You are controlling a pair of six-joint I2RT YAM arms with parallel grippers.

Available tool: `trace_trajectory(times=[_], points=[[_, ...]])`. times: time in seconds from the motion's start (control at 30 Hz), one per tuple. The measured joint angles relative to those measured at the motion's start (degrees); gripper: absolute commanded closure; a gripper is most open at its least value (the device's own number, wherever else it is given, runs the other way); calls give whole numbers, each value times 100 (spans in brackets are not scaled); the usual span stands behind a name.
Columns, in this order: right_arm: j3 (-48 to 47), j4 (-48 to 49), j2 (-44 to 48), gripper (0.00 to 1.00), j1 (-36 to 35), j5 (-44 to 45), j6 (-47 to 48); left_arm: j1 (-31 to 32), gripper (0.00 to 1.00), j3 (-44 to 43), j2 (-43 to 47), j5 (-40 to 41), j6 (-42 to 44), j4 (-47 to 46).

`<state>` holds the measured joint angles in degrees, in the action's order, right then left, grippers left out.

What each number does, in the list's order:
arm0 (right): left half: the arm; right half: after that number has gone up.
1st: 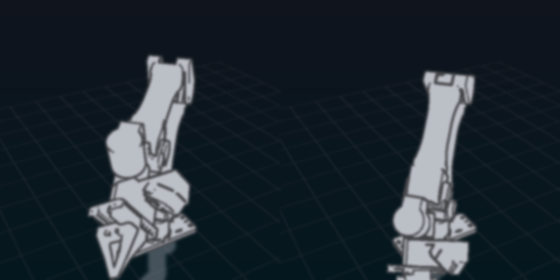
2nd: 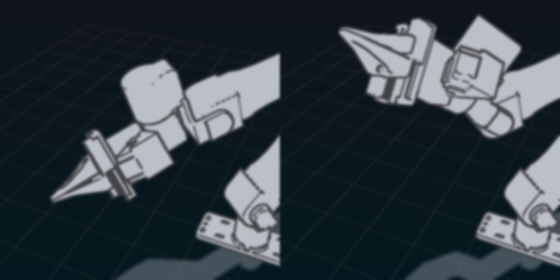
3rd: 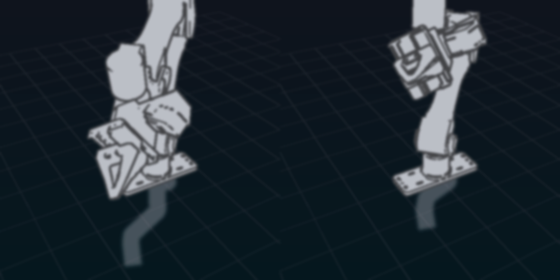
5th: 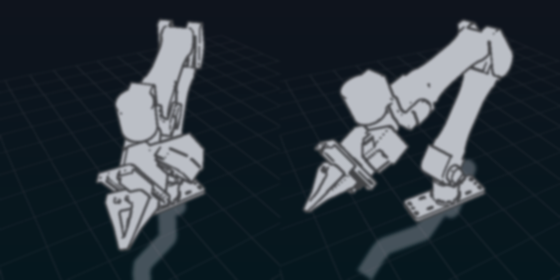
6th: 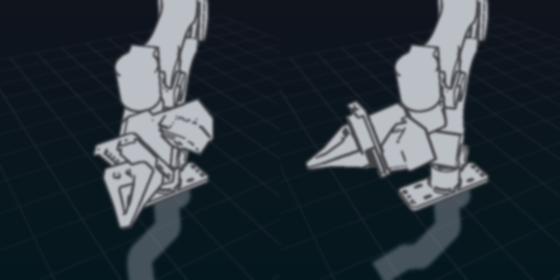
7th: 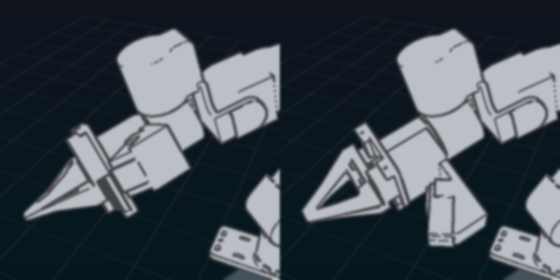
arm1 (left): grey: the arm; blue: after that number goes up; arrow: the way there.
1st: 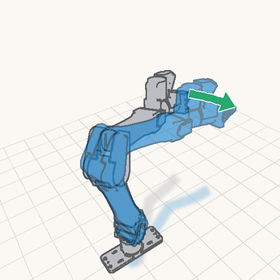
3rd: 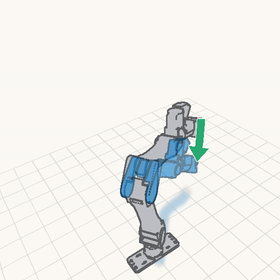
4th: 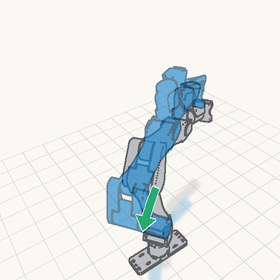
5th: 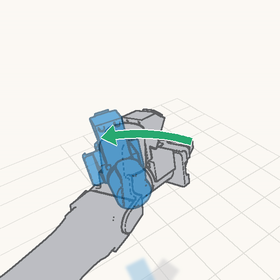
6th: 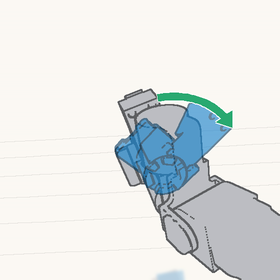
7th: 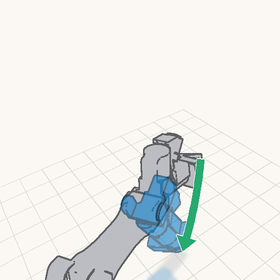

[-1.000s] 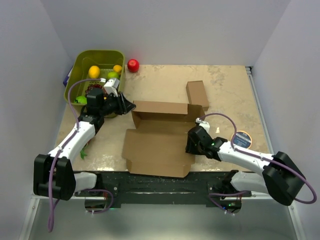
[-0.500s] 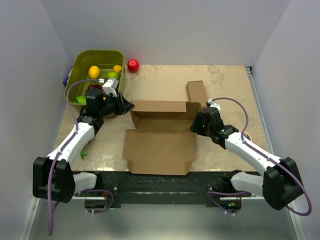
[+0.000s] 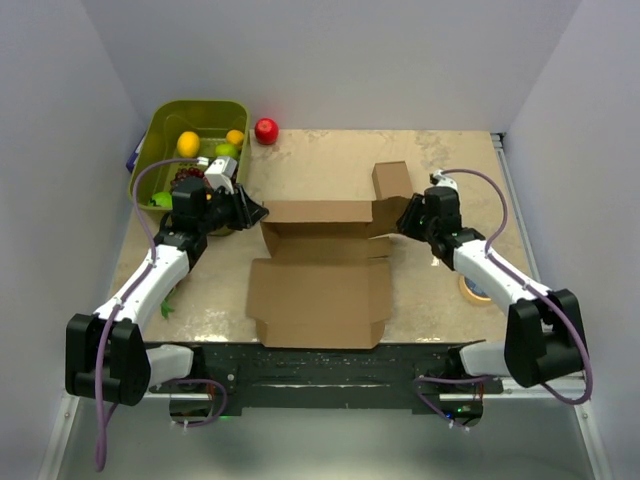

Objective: Fold the paper box

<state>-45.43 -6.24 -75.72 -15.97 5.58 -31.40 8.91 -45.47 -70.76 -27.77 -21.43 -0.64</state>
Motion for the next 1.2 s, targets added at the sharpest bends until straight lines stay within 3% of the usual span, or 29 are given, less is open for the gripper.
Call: trace_trajectory(times=[0.27, 0.87, 1.03, 1.2], points=[[-334, 988, -907, 63, 437, -1040, 433, 2, 69, 0, -13, -2, 2, -11], [-1025, 2540, -2380, 59, 380, -3086, 640, 26, 69, 0, -26, 13, 31, -52], [-1047, 2422, -2382, 40, 229, -3014, 553, 50, 69, -2, -22, 59, 101, -48], [-857, 2024, -1853, 36, 219, -2520, 483, 61, 68, -2, 15, 142, 103, -11]])
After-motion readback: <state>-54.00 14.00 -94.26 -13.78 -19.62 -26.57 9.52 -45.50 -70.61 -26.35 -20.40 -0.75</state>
